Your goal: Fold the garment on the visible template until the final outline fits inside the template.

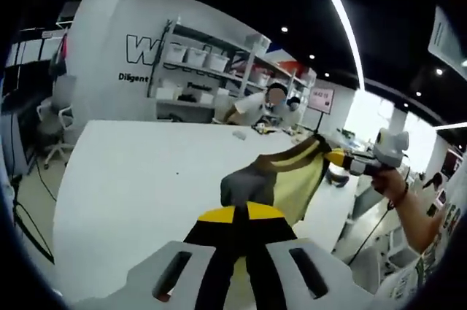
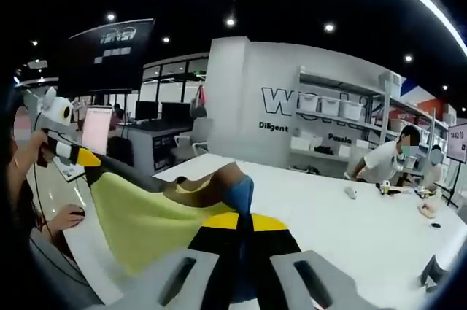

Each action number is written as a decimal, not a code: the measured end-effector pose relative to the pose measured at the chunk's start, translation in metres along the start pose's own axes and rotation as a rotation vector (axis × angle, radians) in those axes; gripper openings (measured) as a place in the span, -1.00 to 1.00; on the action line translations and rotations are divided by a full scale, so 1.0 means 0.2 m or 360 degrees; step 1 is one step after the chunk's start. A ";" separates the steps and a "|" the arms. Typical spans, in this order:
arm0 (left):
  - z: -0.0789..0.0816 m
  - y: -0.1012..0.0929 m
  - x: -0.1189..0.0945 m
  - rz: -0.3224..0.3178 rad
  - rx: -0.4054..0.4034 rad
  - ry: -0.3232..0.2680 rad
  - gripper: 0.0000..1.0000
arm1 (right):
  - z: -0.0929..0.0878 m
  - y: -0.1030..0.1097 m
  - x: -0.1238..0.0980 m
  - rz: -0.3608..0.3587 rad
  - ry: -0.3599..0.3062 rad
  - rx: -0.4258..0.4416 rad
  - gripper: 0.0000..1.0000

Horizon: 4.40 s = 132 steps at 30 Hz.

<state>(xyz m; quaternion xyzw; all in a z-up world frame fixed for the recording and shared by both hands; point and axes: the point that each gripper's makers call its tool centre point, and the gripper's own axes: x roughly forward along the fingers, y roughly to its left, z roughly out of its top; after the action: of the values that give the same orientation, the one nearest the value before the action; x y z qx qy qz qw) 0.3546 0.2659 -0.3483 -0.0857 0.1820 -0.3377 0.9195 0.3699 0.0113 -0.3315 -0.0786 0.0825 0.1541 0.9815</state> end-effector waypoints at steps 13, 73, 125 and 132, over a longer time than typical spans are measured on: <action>0.21 -0.02 -0.12 0.0054 0.0237 -0.0108 -0.97 | 0.25 0.05 -0.09 0.0037 -0.0151 -0.0140 -1.00; -0.88 0.91 0.63 0.0684 -0.0005 0.1026 -0.97 | -1.13 0.11 1.17 0.0224 0.0998 -0.0046 -1.00; -0.75 0.76 0.58 0.0652 -0.0002 0.0527 0.44 | -0.96 0.36 0.92 0.0318 0.0652 0.0432 0.23; -0.74 0.67 0.52 0.0628 -0.0010 0.0496 0.72 | -0.92 0.46 0.78 0.0376 0.0630 0.0364 0.47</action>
<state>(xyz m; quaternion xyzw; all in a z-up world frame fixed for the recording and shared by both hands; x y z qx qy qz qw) 0.4492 0.2942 -0.5519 0.0017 0.3357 -0.1603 0.9282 0.4615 0.1089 -0.5515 0.0145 0.2986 0.2388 0.9239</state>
